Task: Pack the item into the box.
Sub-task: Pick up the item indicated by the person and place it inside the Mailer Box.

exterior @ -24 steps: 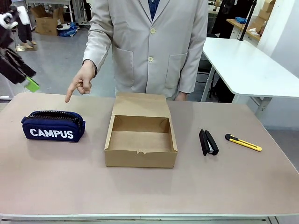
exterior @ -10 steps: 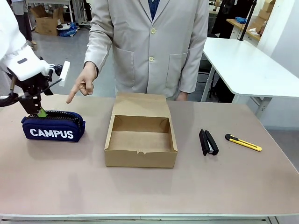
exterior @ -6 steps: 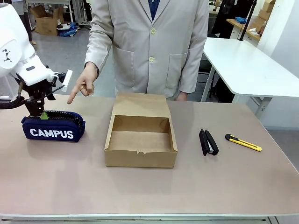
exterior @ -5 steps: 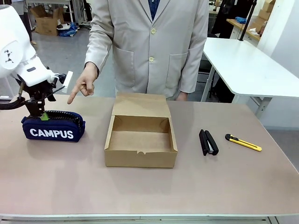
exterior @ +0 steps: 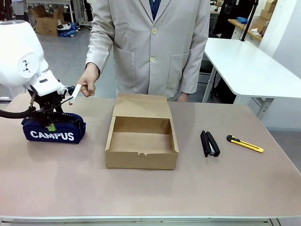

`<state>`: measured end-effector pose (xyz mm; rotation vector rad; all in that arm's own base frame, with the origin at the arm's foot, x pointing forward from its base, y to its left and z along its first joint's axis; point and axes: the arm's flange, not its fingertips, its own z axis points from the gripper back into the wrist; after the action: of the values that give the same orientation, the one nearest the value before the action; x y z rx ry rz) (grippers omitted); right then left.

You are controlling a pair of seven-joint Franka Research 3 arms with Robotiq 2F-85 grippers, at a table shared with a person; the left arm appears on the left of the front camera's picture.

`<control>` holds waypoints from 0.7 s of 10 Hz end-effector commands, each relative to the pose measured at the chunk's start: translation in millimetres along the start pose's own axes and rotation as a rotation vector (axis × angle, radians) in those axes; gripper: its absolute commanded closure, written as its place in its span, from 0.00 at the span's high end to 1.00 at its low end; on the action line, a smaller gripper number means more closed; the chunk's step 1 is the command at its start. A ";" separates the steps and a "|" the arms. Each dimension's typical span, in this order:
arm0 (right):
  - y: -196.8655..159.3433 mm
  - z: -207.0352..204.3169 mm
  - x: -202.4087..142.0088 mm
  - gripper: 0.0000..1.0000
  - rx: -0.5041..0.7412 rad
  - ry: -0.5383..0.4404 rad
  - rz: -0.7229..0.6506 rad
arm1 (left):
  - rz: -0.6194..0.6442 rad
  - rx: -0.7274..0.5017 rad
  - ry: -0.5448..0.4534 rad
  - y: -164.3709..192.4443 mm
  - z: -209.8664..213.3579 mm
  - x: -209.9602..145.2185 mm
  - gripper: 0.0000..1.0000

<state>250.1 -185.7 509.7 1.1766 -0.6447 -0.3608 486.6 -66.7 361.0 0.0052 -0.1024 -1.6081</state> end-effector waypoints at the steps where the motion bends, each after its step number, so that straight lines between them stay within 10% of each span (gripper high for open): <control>1: 2.1 -1.0 3.4 1.00 0.020 -0.008 0.025 | -0.011 -0.036 0.004 7.5 -4.2 -2.2 1.00; 7: 2.1 -1.0 3.4 1.00 0.020 -0.008 0.025 | -0.028 -0.071 0.003 8.3 -11.3 -5.8 1.00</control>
<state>250.1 -185.7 509.7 1.1767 -0.6447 -0.3604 493.2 -66.3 348.0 -0.0299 -0.0529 -1.6087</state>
